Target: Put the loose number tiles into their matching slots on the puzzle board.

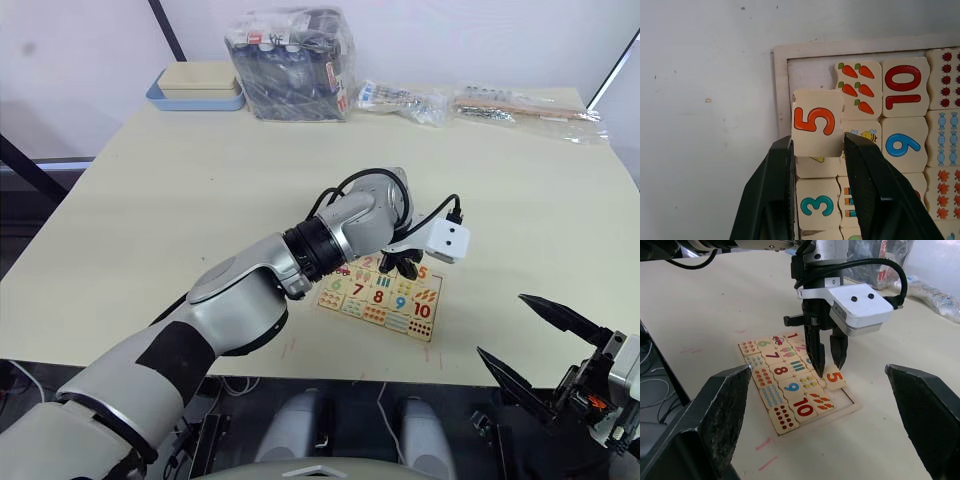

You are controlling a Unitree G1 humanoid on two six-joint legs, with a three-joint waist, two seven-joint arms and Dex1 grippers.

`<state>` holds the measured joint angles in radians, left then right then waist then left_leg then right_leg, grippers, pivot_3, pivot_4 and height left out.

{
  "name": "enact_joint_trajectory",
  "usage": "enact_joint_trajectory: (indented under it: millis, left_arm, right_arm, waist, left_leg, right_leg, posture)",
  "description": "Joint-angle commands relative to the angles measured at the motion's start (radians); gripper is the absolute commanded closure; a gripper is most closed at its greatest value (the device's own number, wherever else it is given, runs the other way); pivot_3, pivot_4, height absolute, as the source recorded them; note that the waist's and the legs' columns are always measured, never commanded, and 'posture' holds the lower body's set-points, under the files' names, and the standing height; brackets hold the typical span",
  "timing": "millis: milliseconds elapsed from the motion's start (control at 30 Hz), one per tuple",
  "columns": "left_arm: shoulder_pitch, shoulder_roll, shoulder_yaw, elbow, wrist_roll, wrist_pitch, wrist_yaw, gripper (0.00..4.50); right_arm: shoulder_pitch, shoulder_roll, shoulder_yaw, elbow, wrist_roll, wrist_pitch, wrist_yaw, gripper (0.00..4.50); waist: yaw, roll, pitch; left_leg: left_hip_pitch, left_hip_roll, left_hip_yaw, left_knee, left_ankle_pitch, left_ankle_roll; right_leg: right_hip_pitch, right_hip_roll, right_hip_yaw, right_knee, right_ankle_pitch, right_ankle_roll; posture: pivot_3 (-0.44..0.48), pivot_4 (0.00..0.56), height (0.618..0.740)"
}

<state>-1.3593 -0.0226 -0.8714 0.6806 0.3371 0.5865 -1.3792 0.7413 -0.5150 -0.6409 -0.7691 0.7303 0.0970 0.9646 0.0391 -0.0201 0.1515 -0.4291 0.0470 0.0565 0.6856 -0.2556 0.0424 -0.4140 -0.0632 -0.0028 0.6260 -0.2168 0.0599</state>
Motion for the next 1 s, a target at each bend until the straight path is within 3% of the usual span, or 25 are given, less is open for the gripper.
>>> enact_joint_trajectory:
  millis: [33,1000]
  left_arm:
    - [-0.009,-0.016,0.015,-0.005,0.011,-0.01,-0.001,3.56]
    - [-0.017,-0.101,0.036,0.103,0.043,-0.038,0.053,3.56]
  right_arm:
    - [0.013,0.004,-0.021,-0.036,0.013,-0.024,-0.007,0.0]
    - [0.045,0.022,-0.01,-0.055,0.004,-0.041,-0.03,0.0]
  waist:
    - [-0.001,0.0,0.0]
    - [0.0,0.001,-0.001]
  left_leg:
    - [0.0,0.0,0.0,0.0,0.0,0.0]
    - [0.0,0.0,0.002,0.001,0.0,0.001]
  right_leg:
    - [0.0,0.0,0.0,0.0,0.0,0.0]
    - [-0.002,0.0,0.003,0.0,0.0,0.0]
  posture:
    - [0.0,0.15,0.74]
    - [0.0,0.15,0.74]
